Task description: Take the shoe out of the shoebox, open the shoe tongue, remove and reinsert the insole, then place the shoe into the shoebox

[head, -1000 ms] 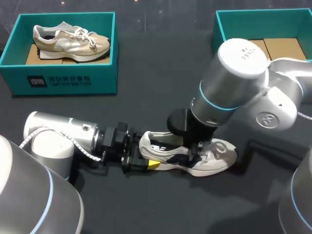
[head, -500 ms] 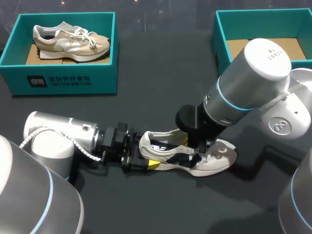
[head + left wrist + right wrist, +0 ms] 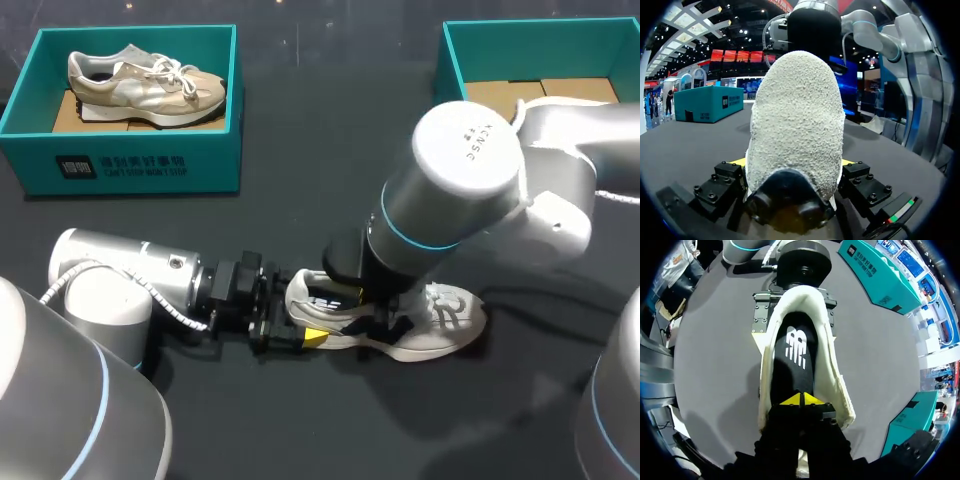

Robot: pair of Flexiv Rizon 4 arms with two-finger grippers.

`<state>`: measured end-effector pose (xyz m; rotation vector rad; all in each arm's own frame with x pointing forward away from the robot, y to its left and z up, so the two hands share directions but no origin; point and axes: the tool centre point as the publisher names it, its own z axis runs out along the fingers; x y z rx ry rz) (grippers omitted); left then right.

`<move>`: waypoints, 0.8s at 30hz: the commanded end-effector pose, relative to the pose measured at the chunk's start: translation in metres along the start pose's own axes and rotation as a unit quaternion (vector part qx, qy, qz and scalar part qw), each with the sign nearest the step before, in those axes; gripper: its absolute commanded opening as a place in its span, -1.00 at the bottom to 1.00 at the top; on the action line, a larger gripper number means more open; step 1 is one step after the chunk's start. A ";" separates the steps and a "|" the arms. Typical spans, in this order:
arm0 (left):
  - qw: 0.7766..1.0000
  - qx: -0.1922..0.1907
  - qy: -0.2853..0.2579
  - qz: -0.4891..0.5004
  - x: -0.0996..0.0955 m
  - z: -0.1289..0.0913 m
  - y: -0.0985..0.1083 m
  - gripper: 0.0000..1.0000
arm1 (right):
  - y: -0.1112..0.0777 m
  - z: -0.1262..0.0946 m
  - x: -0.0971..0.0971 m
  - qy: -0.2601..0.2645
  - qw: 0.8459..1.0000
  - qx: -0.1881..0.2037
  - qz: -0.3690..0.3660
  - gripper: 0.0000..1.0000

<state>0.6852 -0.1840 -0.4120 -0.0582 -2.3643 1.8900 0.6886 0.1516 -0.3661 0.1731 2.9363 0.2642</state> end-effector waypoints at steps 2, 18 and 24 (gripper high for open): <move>1.000 -0.001 0.001 0.000 0.000 0.003 0.002 -1.00 | 0.003 0.015 -0.002 0.005 0.999 0.047 0.009 -0.63; 1.000 -0.001 0.001 0.000 0.000 0.003 0.002 -1.00 | -0.016 0.045 -0.003 0.023 0.997 0.060 0.043 -0.25; 1.000 -0.001 0.001 0.000 0.000 0.003 0.002 -1.00 | -0.017 0.057 0.001 0.047 0.996 0.068 0.043 -0.16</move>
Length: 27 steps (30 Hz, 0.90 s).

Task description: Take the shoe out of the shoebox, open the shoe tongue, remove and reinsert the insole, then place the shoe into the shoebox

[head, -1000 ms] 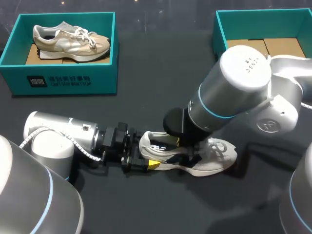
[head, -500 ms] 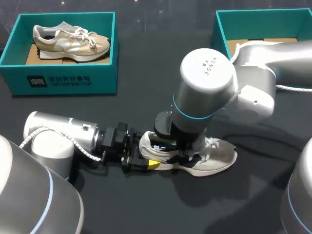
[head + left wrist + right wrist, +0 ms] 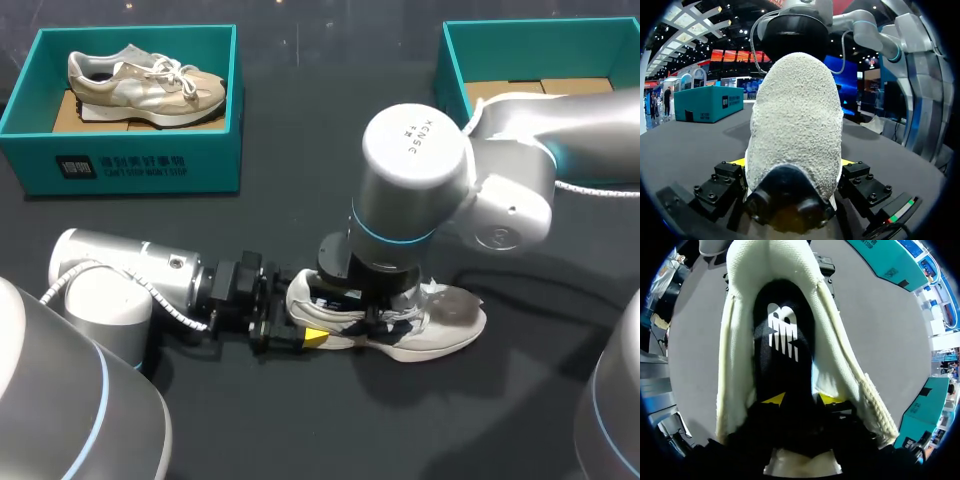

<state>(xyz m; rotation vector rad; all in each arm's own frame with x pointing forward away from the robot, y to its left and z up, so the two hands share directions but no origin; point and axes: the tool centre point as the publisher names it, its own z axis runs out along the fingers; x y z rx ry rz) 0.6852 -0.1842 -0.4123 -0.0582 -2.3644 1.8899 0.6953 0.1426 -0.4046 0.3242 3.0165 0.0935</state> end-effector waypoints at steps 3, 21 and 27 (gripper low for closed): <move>1.000 -0.001 0.001 0.000 0.000 0.003 0.001 -1.00 | 0.003 0.025 0.006 0.023 1.000 0.005 -0.010 -0.22; 1.000 -0.001 0.001 0.000 0.000 0.003 0.001 -1.00 | -0.003 0.029 0.034 0.053 0.998 -0.011 -0.021 -1.00; 1.000 -0.001 0.001 0.000 0.000 0.003 0.001 -1.00 | -0.010 0.011 0.026 0.053 0.996 -0.067 -0.015 -1.00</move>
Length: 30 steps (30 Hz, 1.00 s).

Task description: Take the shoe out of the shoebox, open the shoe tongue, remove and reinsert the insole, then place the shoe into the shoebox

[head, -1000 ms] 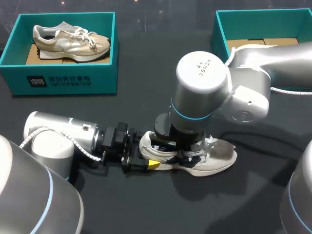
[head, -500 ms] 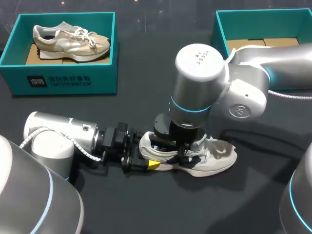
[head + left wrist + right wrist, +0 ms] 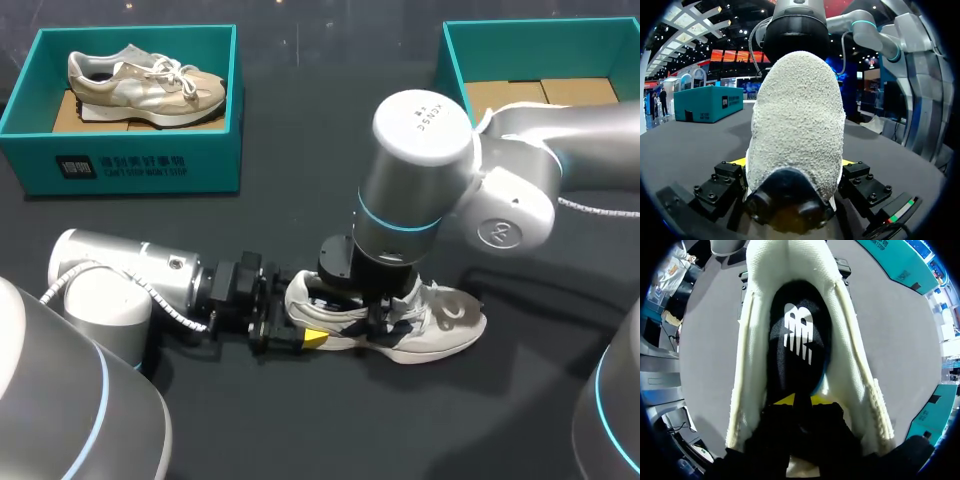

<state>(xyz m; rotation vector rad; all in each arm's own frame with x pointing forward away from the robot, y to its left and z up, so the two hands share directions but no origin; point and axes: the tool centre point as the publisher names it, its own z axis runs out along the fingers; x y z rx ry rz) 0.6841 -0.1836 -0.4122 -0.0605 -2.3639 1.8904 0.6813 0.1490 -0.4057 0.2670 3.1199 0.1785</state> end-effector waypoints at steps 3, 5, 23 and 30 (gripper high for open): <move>1.000 -0.001 0.000 -0.001 -0.001 0.003 0.001 -1.00 | -0.016 0.001 0.005 -0.009 0.997 -0.076 0.000 -1.00; 1.000 -0.001 0.000 -0.001 -0.001 0.003 0.001 -1.00 | -0.016 -0.008 0.003 -0.014 0.996 -0.092 0.000 -1.00; 1.000 -0.001 0.000 -0.001 -0.001 0.003 0.001 -1.00 | -0.020 -0.038 -0.014 -0.027 0.982 -0.186 -0.004 -1.00; 1.000 -0.001 0.000 -0.001 -0.001 0.003 0.001 -1.00 | -0.024 -0.044 -0.018 -0.030 0.976 -0.215 -0.005 -1.00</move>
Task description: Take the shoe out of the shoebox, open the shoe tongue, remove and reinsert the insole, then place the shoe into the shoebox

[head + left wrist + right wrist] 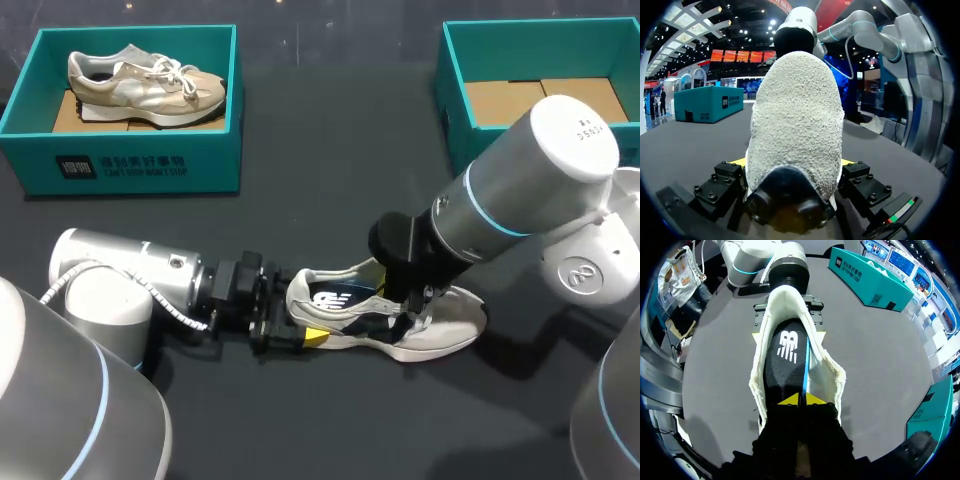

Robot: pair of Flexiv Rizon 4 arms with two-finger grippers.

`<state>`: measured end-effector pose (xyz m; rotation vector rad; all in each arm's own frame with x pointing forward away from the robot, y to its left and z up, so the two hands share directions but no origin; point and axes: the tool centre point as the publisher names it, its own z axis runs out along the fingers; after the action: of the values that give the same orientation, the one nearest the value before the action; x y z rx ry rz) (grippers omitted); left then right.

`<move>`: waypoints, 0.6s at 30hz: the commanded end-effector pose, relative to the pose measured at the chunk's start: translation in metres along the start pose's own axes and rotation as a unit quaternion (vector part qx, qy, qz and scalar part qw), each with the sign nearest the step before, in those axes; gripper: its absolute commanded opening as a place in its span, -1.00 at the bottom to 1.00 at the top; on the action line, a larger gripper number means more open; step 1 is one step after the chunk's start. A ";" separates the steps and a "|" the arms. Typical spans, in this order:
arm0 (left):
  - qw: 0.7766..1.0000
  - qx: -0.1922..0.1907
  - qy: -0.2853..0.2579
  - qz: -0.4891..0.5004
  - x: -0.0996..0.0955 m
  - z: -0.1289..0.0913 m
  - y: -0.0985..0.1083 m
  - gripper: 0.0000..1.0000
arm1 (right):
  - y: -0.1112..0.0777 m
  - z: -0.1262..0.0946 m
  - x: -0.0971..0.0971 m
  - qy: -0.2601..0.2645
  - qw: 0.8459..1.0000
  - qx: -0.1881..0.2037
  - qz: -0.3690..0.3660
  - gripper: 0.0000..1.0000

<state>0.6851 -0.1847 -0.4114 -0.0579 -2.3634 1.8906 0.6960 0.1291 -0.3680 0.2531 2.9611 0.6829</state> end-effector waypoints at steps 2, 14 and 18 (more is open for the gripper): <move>1.000 -0.002 0.000 0.000 0.000 0.002 0.002 -1.00 | -0.011 -0.009 -0.001 -0.001 0.999 -0.050 -0.001 -1.00; 1.000 -0.002 0.000 0.000 0.000 0.002 0.002 -1.00 | -0.020 -0.015 -0.004 0.008 0.992 -0.124 -0.012 -1.00; 1.000 -0.002 0.000 0.000 0.000 0.002 0.002 -1.00 | -0.011 -0.017 -0.004 0.007 0.994 -0.108 -0.027 -1.00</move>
<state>0.6854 -0.1856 -0.4110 -0.0575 -2.3636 1.8904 0.6979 0.1160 -0.3602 0.1654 2.8898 0.9238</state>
